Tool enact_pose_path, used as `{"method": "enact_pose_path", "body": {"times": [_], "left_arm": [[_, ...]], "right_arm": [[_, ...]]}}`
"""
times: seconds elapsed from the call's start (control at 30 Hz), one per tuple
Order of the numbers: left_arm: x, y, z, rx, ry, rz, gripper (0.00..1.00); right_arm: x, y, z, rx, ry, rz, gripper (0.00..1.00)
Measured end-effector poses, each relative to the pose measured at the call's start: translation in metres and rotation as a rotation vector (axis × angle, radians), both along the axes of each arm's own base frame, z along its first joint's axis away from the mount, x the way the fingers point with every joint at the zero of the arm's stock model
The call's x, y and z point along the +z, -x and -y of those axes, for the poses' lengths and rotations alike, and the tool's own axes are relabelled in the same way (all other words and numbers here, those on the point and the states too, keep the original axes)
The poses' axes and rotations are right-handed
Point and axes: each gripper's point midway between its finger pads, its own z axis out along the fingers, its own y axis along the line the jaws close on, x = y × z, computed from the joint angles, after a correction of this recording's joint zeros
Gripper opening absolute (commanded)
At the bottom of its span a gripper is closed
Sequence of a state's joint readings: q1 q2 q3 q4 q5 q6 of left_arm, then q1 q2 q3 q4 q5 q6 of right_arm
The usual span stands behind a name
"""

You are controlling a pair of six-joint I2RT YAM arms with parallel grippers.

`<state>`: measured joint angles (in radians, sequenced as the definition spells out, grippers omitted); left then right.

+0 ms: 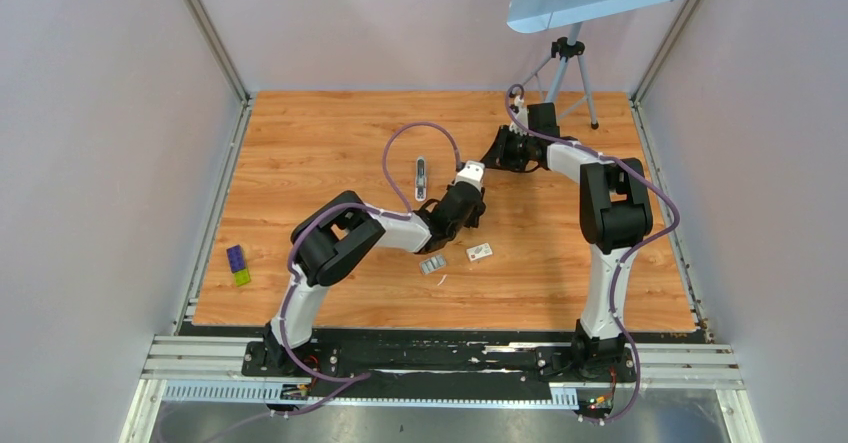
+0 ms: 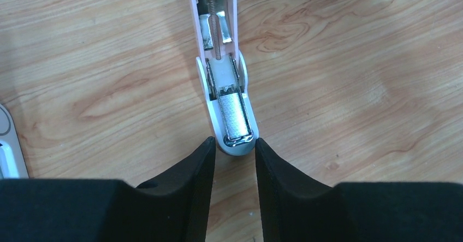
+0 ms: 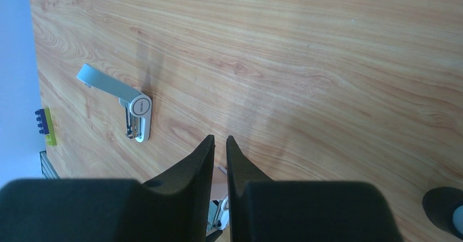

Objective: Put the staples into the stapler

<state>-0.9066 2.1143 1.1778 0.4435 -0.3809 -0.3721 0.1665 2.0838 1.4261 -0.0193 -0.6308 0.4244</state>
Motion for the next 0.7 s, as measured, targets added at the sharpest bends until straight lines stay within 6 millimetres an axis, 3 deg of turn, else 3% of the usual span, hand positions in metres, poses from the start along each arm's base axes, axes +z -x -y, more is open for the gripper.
{"method": "enact_pose_path", "body": {"times": [0.2, 0.7], "left_arm": [[-0.002, -0.002, -0.001, -0.036, 0.004, -0.001, 0.29], [-0.002, -0.003, -0.002, -0.068, -0.020, 0.008, 0.29]], "right_arm": [[0.001, 0.001, -0.001, 0.022, -0.002, 0.010, 0.17], [-0.001, 0.016, -0.007, 0.085, -0.036, 0.001, 0.18]]}}
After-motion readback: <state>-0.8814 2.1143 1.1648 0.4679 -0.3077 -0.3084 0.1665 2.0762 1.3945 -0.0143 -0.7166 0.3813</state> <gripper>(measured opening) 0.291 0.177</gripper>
